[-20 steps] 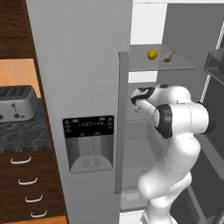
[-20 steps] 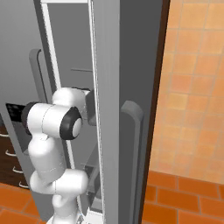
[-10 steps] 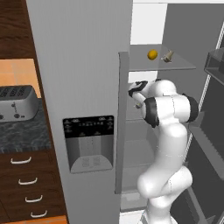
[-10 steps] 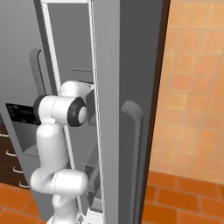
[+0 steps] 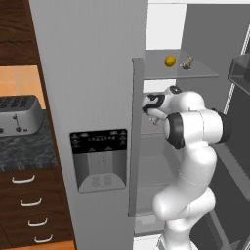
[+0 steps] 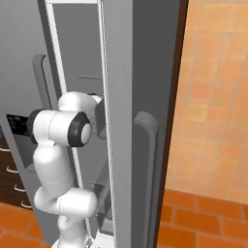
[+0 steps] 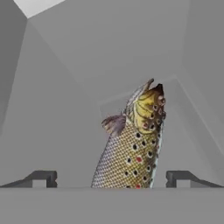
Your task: Place one lemon and one fish in each tupperware on the nearby counter, to pack two identical lunches.
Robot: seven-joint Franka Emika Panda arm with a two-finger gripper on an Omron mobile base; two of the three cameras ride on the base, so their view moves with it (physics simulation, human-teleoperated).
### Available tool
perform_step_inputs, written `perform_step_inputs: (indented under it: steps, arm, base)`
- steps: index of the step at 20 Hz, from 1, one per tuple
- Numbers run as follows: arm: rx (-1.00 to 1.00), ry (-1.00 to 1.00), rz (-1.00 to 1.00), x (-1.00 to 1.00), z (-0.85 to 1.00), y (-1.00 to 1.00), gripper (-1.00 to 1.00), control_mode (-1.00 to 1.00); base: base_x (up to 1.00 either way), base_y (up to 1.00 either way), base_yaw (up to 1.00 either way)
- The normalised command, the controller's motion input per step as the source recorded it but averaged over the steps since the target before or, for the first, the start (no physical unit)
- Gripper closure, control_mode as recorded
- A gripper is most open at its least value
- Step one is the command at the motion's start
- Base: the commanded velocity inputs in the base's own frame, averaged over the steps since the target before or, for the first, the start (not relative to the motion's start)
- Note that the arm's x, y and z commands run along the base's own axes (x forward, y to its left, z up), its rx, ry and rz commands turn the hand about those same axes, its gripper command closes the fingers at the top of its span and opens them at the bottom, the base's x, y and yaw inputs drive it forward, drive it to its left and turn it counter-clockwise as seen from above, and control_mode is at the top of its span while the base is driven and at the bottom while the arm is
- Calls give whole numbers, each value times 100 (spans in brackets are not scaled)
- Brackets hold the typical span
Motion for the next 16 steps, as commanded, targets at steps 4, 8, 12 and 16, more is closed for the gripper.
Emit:
perform_step_inputs:
  steps: [4,8,12,16]
  arm:
    - [-4,6,0,-3,-52,14,-100,-100]
    - [-6,5,0,3,-84,-1,100,-100]
    - [-1,1,-1,-52,-25,-36,100,-100]
    - [1,-9,-8,-100,0,-63,100,-100]
  base:
    - [0,0,0]
    - [0,0,0]
    - [0,0,0]
    - [0,0,0]
